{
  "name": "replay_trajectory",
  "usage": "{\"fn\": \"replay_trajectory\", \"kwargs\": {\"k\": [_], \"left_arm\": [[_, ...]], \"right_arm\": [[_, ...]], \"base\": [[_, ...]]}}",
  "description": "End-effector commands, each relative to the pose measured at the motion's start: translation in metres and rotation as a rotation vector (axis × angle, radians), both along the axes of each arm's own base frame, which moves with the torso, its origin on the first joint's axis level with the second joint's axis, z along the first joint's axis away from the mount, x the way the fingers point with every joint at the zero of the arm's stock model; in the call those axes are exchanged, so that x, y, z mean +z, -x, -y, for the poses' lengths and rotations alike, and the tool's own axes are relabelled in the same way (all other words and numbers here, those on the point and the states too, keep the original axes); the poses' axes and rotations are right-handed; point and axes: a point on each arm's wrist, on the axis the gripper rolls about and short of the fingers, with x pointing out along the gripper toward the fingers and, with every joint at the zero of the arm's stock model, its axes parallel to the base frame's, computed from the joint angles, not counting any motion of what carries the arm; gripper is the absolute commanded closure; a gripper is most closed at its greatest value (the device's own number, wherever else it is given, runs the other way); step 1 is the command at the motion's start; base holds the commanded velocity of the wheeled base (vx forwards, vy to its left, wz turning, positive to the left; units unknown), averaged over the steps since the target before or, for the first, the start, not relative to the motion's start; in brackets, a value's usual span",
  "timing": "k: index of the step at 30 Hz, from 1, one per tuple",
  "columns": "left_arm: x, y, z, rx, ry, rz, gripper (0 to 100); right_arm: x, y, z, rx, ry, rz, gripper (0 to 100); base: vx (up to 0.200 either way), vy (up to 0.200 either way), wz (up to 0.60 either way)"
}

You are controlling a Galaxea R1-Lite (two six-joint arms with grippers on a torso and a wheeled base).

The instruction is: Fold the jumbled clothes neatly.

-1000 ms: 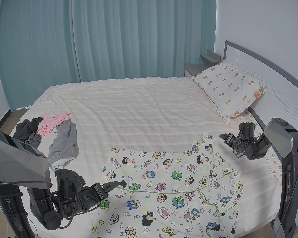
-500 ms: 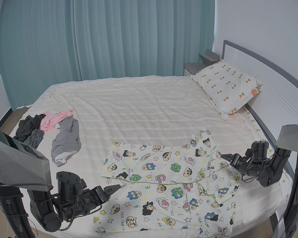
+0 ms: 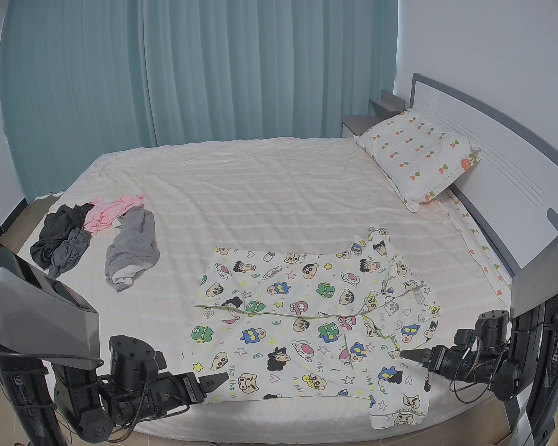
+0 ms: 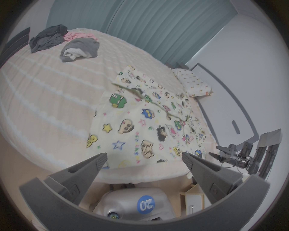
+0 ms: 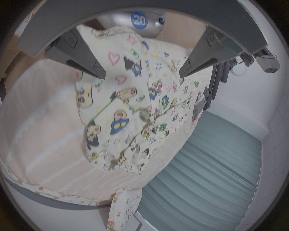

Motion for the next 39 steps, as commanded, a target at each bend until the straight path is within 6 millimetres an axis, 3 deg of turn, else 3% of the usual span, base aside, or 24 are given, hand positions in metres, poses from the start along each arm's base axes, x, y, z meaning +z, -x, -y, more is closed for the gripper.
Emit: {"fn": "replay_trajectory", "kwargs": {"k": [1,10,22,32,34,39], "left_arm": [[-0.006,0.009,-0.005,-0.004,-0.044,-0.073,0],[-0.022,0.012,-0.007,-0.035,-0.135,-0.148,0],[-0.017,0.009,-0.001,-0.059,-0.117,-0.064,0],[-0.018,0.009,-0.001,-0.056,-0.115,-0.067,0],[-0.018,0.005,-0.001,-0.035,-0.099,-0.066,0],[-0.025,-0.024,0.000,0.131,-0.008,-0.060,0]], "right_arm": [[0.000,0.007,-0.004,0.027,0.003,-0.016,0],[0.001,0.008,-0.006,0.034,0.011,-0.013,0],[0.001,0.008,-0.009,0.043,0.014,-0.011,0],[0.001,0.008,-0.009,0.043,0.016,-0.010,0],[0.001,0.008,-0.009,0.042,0.017,-0.010,0],[0.001,0.008,-0.009,0.032,0.026,-0.010,0]], "base": [[0.000,0.000,0.00],[0.000,0.000,0.00],[0.000,0.000,0.00],[-0.180,0.000,0.00],[0.000,0.000,0.00],[0.000,0.000,0.00]]}}
